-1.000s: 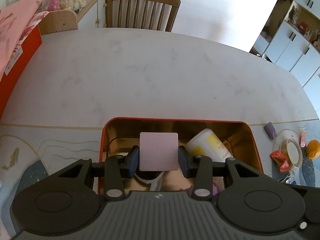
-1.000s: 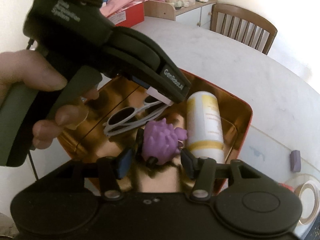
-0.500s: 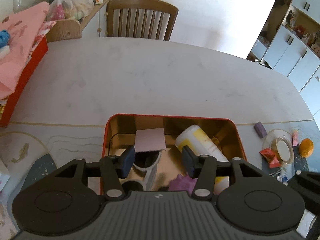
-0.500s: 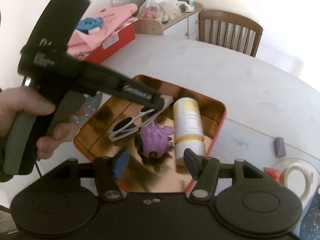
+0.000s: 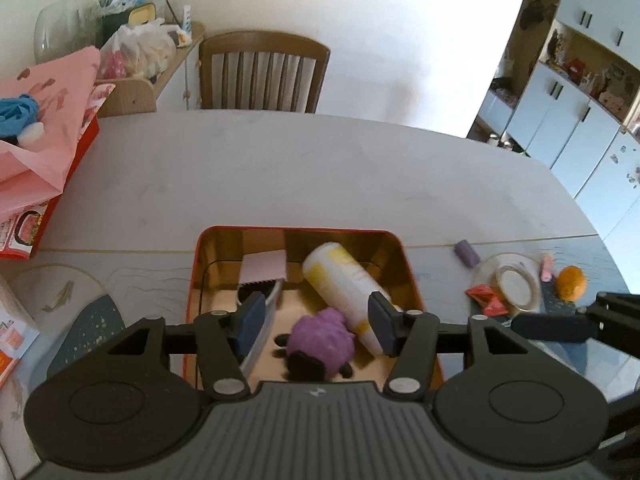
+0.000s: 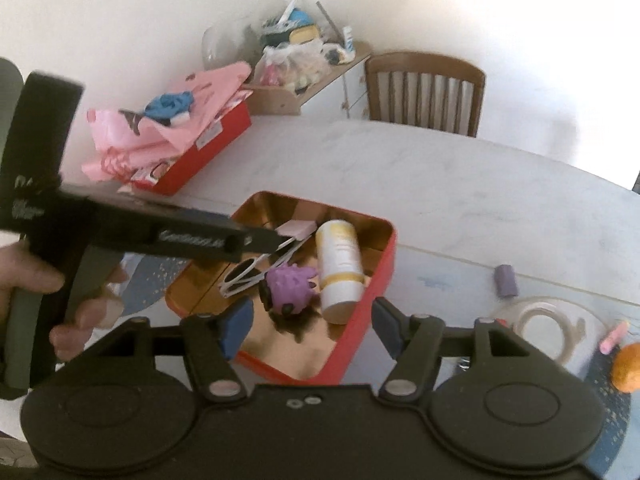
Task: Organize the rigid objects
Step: 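Move left tool to blue-labelled container while right tool moves toward the orange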
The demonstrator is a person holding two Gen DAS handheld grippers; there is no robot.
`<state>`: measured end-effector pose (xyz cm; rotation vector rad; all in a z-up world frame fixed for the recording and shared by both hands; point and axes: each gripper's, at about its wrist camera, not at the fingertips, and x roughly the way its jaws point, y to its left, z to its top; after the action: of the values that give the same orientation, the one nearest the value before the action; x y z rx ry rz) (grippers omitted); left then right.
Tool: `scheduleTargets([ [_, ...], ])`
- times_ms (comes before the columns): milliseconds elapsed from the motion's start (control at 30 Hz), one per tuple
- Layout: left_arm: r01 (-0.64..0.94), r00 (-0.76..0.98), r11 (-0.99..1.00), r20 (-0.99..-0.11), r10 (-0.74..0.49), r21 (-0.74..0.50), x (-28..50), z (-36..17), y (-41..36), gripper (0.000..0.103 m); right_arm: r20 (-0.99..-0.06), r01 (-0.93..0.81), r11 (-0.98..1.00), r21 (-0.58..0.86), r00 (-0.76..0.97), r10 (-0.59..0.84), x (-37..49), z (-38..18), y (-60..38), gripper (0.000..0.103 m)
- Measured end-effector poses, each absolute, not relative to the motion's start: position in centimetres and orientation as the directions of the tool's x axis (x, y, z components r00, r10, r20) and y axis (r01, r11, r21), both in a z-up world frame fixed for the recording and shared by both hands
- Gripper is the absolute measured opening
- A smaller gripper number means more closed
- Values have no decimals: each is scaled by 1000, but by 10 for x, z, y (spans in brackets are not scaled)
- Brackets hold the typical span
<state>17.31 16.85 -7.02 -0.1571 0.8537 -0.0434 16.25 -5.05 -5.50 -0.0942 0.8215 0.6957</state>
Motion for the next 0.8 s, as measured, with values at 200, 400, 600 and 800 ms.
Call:
scheduleTargets([
  [200,-5,679,987,-725,-114,-160,150,-56,155,63,-667,-565,800,202,519,535,148,-44,-85,83],
  [400,11,696,985,-706,-131,-171,131,-45,136,68,-647,-520,825,219,556,522,133,-38,-127,88],
  [600,31,708,984,-691,-146,-176,117,-39,112,76,-626,-481,845,234,590,509,120,-34,-170,98],
  [800,33,708,983,-690,-151,-181,109,-39,84,77,-624,-433,868,242,616,482,115,-36,-212,99],
])
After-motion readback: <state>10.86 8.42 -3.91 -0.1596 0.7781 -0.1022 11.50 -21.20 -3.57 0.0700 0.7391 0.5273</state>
